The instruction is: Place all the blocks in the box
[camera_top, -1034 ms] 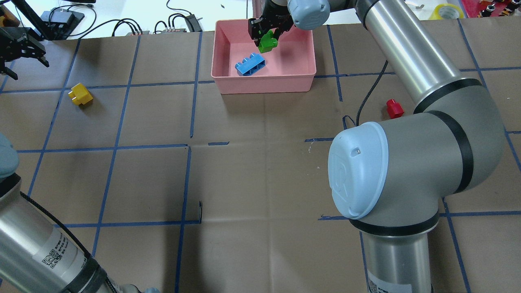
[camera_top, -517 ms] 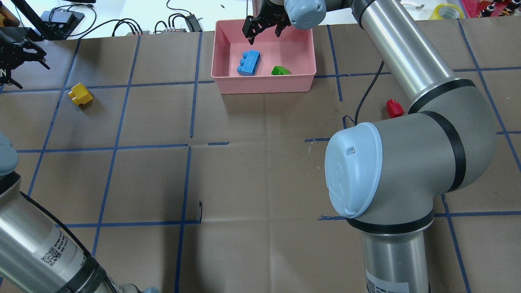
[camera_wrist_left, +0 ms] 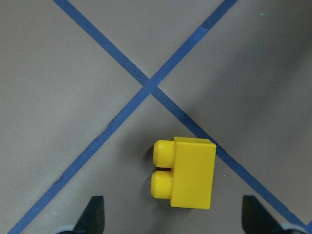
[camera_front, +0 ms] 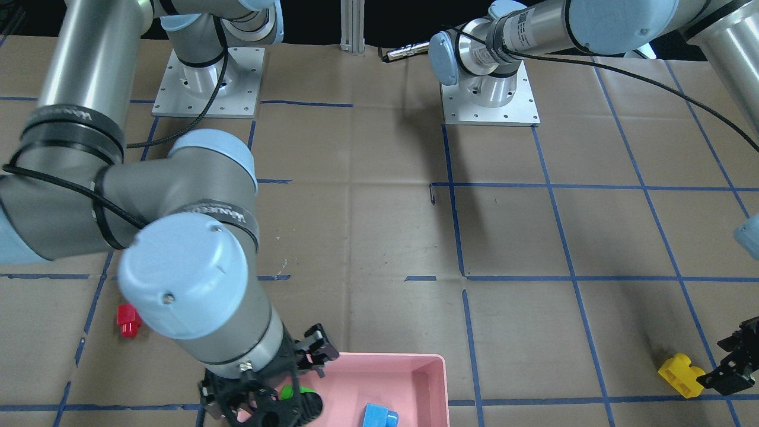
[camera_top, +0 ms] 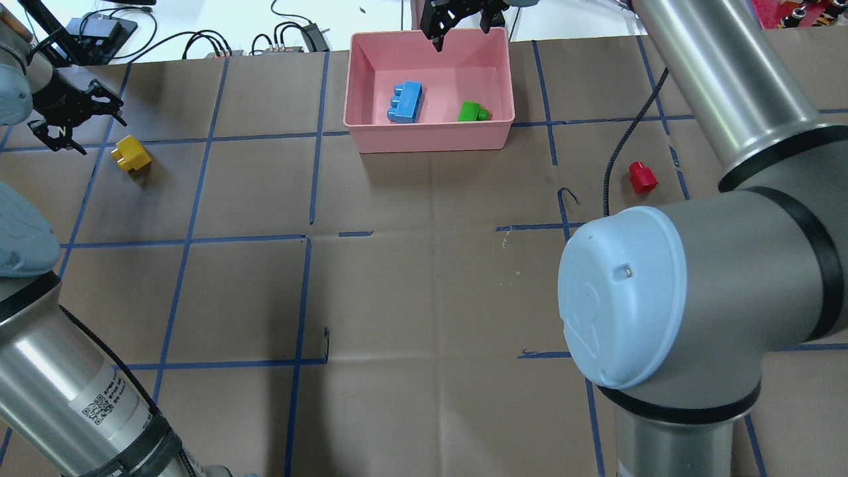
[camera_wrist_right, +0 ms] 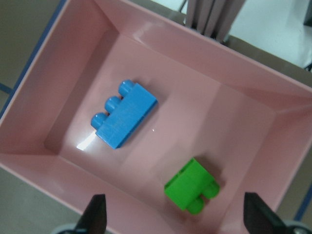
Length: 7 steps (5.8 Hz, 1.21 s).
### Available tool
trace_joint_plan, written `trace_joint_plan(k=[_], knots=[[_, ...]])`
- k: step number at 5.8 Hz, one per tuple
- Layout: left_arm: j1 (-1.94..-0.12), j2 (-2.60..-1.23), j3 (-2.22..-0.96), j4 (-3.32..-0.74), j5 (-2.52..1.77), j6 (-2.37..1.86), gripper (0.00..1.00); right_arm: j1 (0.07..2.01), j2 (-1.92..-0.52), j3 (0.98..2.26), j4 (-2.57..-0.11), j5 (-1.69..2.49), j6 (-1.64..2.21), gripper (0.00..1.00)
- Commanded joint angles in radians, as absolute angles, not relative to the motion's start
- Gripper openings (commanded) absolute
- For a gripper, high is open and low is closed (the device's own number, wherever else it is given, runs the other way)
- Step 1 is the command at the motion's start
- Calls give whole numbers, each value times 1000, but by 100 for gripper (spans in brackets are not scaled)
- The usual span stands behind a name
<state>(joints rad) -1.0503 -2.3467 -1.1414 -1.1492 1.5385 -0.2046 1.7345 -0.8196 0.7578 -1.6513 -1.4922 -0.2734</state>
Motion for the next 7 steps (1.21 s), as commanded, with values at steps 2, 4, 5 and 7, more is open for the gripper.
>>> trace_joint_plan(k=[2,4,5,7], knots=[[-1063,-2422,-1146,-1034,1536,-201,100,1541,-1071,1020,-1583,-1508,-299,100],[-1065,-2407,-1185,-1035,1539,-202,100,1381,-1181,1289,-1723,-1491,-305,100],[-1060,-2401,-1225,-1034,1539,-201,100,1373,-1196,1428,-1955,-1499,-349,100],[-1051,-2399,-1232,-1031,1543,-199,100,1352,-1192,1570,-2084,-1506,-368,100]])
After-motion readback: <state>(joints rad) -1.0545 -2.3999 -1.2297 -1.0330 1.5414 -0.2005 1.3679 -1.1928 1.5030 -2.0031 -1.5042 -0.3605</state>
